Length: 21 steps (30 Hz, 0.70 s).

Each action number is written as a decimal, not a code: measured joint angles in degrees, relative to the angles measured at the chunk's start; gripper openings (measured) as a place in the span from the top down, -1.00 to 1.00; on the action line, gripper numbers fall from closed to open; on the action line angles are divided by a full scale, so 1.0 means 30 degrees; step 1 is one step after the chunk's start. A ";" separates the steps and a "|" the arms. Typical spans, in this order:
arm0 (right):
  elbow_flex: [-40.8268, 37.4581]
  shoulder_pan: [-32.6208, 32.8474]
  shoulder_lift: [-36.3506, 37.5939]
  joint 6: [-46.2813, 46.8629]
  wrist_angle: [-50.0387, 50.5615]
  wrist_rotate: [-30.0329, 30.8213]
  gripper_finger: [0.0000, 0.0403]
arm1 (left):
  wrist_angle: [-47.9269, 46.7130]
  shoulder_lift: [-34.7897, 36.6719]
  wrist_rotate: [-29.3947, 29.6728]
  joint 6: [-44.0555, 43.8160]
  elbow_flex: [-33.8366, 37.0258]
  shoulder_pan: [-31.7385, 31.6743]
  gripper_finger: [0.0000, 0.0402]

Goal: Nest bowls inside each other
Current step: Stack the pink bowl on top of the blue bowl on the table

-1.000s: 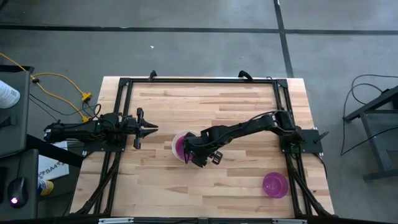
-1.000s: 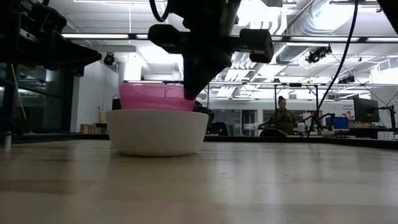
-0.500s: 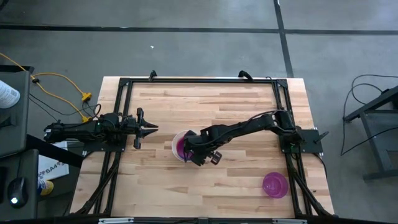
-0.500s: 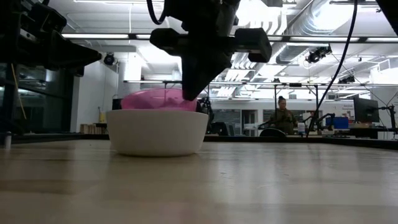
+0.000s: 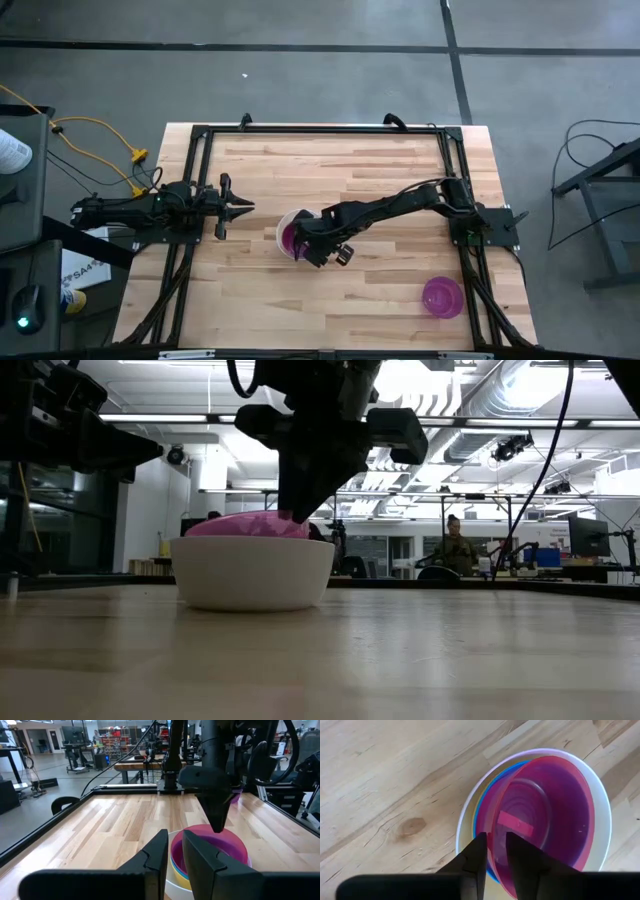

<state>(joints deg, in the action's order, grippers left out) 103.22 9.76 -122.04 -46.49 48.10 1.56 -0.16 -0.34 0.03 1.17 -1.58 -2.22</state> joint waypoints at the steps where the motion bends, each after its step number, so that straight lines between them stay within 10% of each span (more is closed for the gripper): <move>1: 0.0000 0.0000 0.0000 0.0044 0.0004 0.0002 0.67 | 0.0000 0.0000 0.0000 0.0000 0.0000 0.0000 0.71; 21: 0.0000 0.0598 0.0000 0.1149 0.0028 -0.0223 0.66 | 0.0000 -0.0003 0.0000 0.0004 0.0000 0.0000 0.71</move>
<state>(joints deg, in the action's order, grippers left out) 103.22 11.55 -122.04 -43.04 48.18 0.89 -0.16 -0.35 0.03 1.18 -1.58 -2.22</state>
